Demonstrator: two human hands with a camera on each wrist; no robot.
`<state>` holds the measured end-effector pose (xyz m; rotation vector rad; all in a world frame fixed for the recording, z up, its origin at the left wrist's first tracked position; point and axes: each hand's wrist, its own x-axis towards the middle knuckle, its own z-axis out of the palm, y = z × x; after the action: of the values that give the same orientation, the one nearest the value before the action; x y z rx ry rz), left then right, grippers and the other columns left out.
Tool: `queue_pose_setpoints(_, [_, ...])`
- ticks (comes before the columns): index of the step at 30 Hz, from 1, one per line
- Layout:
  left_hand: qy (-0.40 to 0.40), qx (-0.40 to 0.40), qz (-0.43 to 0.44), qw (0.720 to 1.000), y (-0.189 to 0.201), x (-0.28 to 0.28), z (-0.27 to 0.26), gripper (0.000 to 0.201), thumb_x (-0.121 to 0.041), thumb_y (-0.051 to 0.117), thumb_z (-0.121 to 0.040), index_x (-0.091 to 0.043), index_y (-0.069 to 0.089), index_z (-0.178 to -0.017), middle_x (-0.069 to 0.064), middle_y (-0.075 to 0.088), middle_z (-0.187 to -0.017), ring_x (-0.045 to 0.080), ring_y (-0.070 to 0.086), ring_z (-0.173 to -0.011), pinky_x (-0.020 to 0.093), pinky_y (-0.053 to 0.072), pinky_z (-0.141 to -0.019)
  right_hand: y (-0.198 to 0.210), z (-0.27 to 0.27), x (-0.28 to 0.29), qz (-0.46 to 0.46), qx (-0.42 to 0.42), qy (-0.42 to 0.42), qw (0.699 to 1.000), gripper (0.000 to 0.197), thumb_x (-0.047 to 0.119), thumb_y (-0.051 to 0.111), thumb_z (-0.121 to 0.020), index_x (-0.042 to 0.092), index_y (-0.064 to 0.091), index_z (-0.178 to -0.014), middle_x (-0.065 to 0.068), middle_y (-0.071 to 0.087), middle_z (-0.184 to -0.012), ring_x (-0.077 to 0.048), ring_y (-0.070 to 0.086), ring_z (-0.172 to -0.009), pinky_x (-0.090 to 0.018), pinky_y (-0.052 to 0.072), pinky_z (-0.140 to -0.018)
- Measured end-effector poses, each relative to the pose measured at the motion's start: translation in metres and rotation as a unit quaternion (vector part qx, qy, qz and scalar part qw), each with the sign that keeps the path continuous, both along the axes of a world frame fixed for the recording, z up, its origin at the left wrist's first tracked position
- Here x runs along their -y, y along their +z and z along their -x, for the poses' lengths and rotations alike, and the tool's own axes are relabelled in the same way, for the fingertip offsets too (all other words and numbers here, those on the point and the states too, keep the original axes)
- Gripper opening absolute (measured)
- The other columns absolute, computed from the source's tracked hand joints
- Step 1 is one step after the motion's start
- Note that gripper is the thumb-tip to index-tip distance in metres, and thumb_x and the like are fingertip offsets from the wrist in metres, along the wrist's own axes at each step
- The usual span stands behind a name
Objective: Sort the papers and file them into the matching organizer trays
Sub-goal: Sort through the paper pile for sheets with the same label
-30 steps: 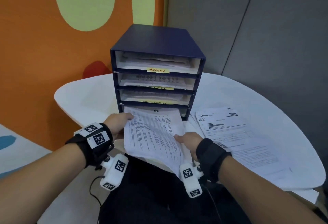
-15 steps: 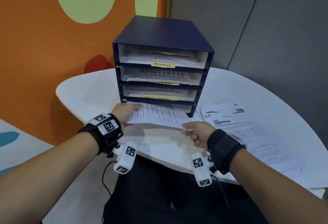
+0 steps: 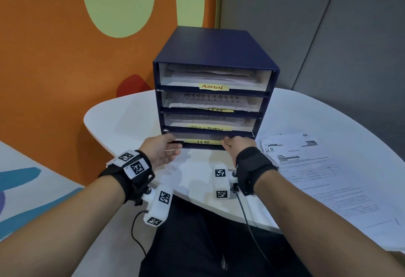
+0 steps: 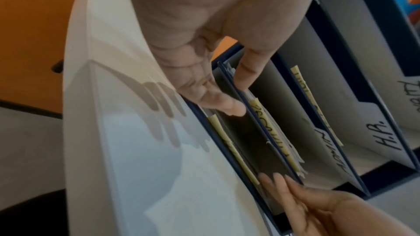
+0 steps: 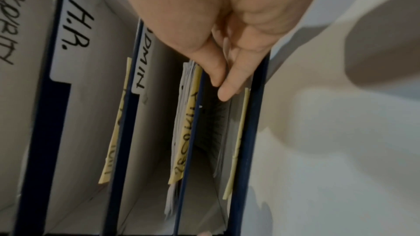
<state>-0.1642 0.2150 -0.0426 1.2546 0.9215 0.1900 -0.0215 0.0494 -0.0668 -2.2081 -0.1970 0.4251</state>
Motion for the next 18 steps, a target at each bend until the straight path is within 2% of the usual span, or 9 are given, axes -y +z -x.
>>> queue_pose_setpoints(2, [-0.018,-0.006,-0.007,1.0,-0.002,0.001,0.0,0.018,-0.019,0.058,-0.095,-0.007,0.059,-0.108,0.009,0.073,-0.091,0.016,0.065,-0.063,0.023,0.051,-0.053,-0.002,-0.004,-0.003,-0.146,-0.113,-0.038,0.982,0.04,0.01,0.039,-0.101,0.004,0.041,-0.141,-0.015,0.055,-0.131,-0.023,0.057,-0.107,-0.027,0.051,-0.085])
queue_pose_setpoints(4, [-0.036,-0.004,-0.019,0.999,-0.005,0.003,-0.001,0.018,-0.019,0.059,-0.095,-0.007,0.06,-0.108,0.008,0.074,-0.091,0.016,0.066,-0.066,0.024,0.051,-0.056,-0.007,-0.004,-0.001,-0.318,-0.209,-0.071,0.922,0.046,-0.003,0.044,-0.096,-0.003,0.036,-0.142,-0.023,0.052,-0.126,-0.017,0.059,-0.088,-0.02,0.053,-0.068])
queue_pose_setpoints(5, [-0.043,-0.001,-0.026,0.999,-0.005,0.006,-0.002,0.019,-0.019,0.059,-0.095,-0.007,0.06,-0.11,0.007,0.075,-0.091,0.016,0.067,-0.067,0.025,0.051,-0.057,-0.002,-0.004,0.005,-0.317,-0.218,-0.083,0.919,0.044,-0.002,0.045,-0.097,-0.004,0.038,-0.14,-0.021,0.052,-0.12,-0.017,0.059,-0.085,-0.019,0.053,-0.068])
queue_pose_setpoints(7, [-0.054,0.007,-0.037,0.998,-0.004,0.014,-0.004,0.022,-0.02,0.06,-0.094,-0.008,0.06,-0.113,0.006,0.075,-0.092,0.016,0.067,-0.067,0.025,0.052,-0.058,0.006,-0.008,0.02,-0.237,-0.138,-0.091,0.958,0.037,0.019,0.036,-0.103,0.005,0.05,-0.134,-0.011,0.058,-0.118,-0.022,0.058,-0.101,-0.023,0.05,-0.082])
queue_pose_setpoints(9, [-0.069,0.016,-0.045,0.996,-0.001,0.025,-0.008,0.023,-0.02,0.061,-0.094,-0.009,0.059,-0.115,0.006,0.075,-0.092,0.016,0.067,-0.068,0.026,0.051,-0.061,0.004,-0.006,0.036,-0.073,-0.07,-0.004,0.995,0.04,0.032,0.031,-0.103,0.012,0.059,-0.124,-0.004,0.063,-0.117,-0.023,0.056,-0.111,-0.03,0.047,-0.088])
queue_pose_setpoints(12, [-0.107,0.027,-0.066,0.992,0.004,0.047,-0.012,0.023,-0.018,0.061,-0.095,-0.01,0.06,-0.116,0.008,0.075,-0.093,0.017,0.066,-0.068,0.028,0.051,-0.064,0.015,-0.009,0.053,-0.308,-0.24,-0.035,0.92,0.028,0.01,0.041,-0.101,0.0,0.056,-0.122,-0.011,0.063,-0.113,-0.027,0.059,-0.109,-0.032,0.054,-0.086])
queue_pose_setpoints(14, [-0.141,0.031,-0.08,0.986,0.008,0.065,-0.012,0.021,-0.017,0.061,-0.094,-0.011,0.061,-0.114,0.008,0.076,-0.095,0.017,0.066,-0.069,0.029,0.051,-0.066,0.029,-0.008,0.069,-0.338,-0.277,-0.071,0.897,0.025,0.0,0.045,-0.098,-0.006,0.054,-0.121,-0.018,0.063,-0.115,-0.029,0.061,-0.103,-0.027,0.058,-0.072])
queue_pose_setpoints(16, [-0.181,0.027,-0.09,0.979,0.01,0.083,-0.012,0.02,-0.017,0.061,-0.094,-0.013,0.062,-0.113,0.008,0.076,-0.097,0.018,0.066,-0.07,0.03,0.052,-0.068,0.043,-0.013,0.095,-0.314,-0.246,-0.068,0.914,0.017,0.002,0.049,-0.096,-0.002,0.058,-0.11,-0.018,0.067,-0.101,-0.026,0.066,-0.085,-0.024,0.057,-0.06])
queue_pose_setpoints(18, [-0.217,0.016,-0.097,0.971,0.012,0.1,-0.013,0.019,-0.016,0.062,-0.093,-0.014,0.061,-0.111,0.007,0.076,-0.098,0.018,0.067,-0.071,0.03,0.052,-0.07,0.053,-0.024,0.125,-0.278,-0.188,-0.063,0.94,0.01,0.002,0.051,-0.095,0.005,0.059,-0.099,-0.016,0.068,-0.09,-0.021,0.065,-0.07,-0.025,0.055,-0.059])
